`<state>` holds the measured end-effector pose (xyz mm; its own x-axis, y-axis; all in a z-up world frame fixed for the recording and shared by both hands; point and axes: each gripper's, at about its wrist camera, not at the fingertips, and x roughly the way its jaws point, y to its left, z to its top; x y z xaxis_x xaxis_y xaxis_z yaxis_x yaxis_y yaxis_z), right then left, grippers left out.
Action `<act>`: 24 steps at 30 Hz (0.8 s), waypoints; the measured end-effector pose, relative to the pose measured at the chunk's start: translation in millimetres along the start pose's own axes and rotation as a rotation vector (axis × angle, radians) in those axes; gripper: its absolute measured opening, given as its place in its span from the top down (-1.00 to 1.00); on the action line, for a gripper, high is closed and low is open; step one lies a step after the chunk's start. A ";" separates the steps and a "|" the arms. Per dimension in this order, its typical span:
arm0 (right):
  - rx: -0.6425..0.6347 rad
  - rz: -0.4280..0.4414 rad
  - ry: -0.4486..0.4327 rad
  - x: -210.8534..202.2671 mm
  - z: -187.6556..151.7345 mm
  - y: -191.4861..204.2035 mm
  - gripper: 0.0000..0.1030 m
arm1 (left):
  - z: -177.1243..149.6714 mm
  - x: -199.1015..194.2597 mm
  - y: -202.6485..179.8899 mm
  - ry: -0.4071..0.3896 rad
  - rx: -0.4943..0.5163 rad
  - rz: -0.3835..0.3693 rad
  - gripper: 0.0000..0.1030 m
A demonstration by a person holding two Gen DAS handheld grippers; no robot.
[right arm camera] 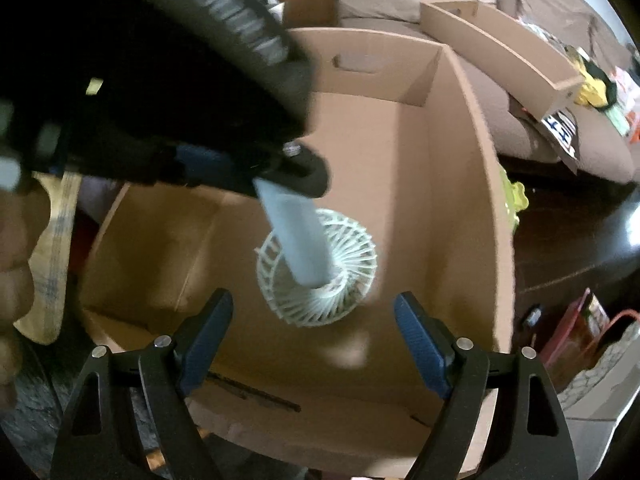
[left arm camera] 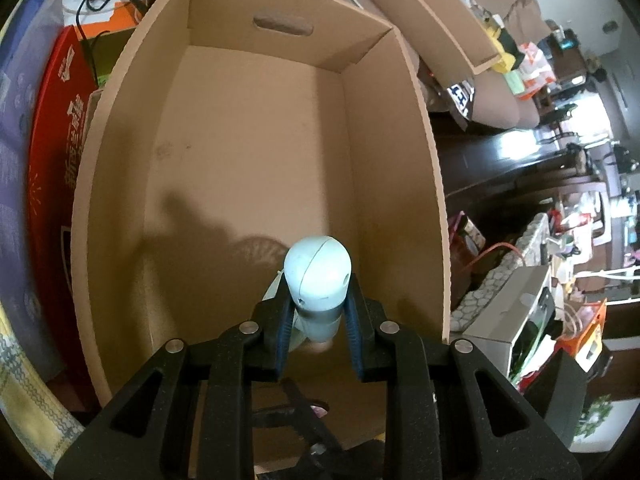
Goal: Organize objects
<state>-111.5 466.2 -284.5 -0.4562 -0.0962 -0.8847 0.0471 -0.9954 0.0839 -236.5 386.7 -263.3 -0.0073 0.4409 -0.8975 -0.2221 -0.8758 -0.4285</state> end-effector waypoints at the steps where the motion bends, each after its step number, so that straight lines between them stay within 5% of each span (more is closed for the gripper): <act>1: 0.015 -0.007 0.000 -0.7 2.5 -3.6 -0.64 | 0.8 0.0 0.2 -0.002 -0.001 0.001 0.57; 11: 0.040 -0.035 0.006 4.4 9.6 1.0 -0.64 | 10.4 3.1 5.8 -0.014 -0.038 0.017 0.57; 24: 0.023 -0.048 0.009 13.7 10.3 -14.7 -0.64 | 7.9 -3.1 6.1 0.006 -0.038 0.024 0.03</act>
<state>-127.6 479.5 -293.2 -0.4494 -0.0488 -0.8920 0.0053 -0.9986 0.0520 -245.5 381.6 -262.3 -0.0066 0.4183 -0.9083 -0.1845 -0.8932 -0.4100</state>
